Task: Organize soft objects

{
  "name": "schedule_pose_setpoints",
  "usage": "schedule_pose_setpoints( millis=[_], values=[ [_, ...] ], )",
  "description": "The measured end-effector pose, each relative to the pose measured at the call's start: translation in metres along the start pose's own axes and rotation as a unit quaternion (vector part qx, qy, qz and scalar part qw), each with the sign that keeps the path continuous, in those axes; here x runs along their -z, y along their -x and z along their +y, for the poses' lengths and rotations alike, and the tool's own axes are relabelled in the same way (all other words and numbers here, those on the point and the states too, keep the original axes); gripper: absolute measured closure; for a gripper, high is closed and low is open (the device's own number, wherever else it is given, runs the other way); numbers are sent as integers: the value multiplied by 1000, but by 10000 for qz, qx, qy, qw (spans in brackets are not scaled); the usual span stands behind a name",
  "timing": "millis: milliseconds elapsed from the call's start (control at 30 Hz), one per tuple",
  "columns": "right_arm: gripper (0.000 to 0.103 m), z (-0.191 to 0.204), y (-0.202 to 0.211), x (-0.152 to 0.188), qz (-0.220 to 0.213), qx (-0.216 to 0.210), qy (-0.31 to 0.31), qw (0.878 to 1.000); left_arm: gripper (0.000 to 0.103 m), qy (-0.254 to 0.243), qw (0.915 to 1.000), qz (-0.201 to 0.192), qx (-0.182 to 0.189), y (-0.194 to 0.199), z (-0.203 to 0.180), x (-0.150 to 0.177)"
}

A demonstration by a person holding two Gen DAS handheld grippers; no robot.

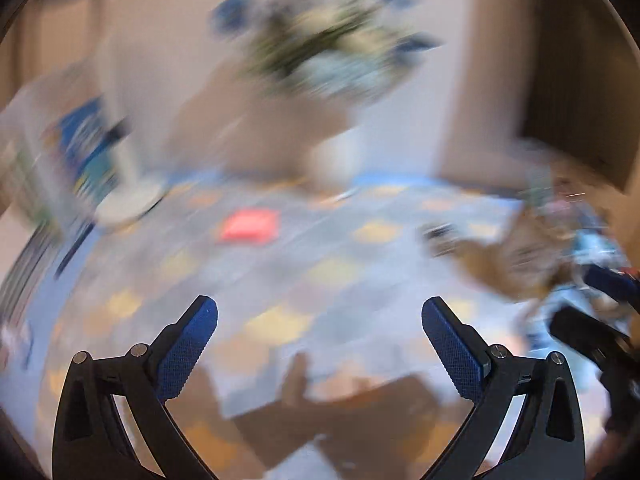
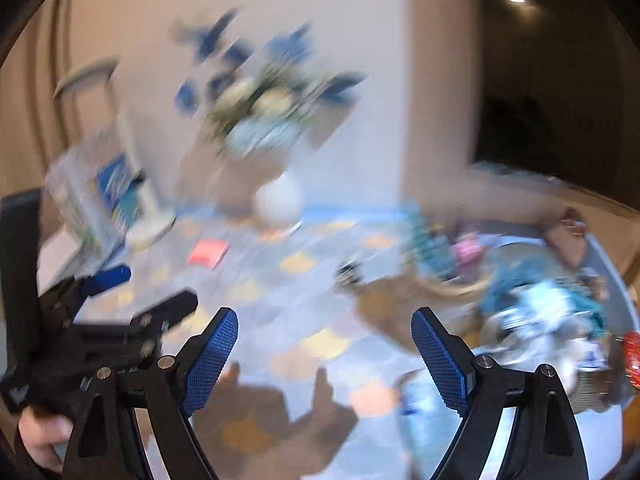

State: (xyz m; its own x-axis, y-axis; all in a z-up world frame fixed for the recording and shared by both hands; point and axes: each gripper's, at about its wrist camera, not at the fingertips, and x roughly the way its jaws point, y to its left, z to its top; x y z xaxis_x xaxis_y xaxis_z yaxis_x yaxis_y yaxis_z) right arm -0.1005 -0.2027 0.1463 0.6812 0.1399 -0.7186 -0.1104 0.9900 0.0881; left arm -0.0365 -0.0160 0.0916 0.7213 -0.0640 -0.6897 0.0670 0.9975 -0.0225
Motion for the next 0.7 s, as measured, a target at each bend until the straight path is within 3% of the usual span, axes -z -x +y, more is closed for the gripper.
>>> schedule_pose_setpoints(
  millis=[67,133,333,467,533,600,700],
  values=[
    [15,12,-35,13,559,-197,-79,9982,1,170,9993,225,-225,-22,19,20],
    [15,21,-65,27,866,-224,-111,9959,1,459,9974,527,-169,-42,39,37],
    [15,37,-104,49,801,531,274,9950,1,1195,9901,739,49,-59,67,46],
    [15,34,-118,59,776,644,139,9948,1,881,9930,768,-193,-59,51,49],
    [15,31,-126,60,1007,714,48,9923,1,625,9937,860,-355,-63,43,50],
    [5,29,-125,58,909,843,21,9923,1,457,9933,938,-507,-65,37,51],
    [0,23,-130,58,1053,768,-138,9914,1,348,9934,950,-546,-64,34,52]
  ],
)
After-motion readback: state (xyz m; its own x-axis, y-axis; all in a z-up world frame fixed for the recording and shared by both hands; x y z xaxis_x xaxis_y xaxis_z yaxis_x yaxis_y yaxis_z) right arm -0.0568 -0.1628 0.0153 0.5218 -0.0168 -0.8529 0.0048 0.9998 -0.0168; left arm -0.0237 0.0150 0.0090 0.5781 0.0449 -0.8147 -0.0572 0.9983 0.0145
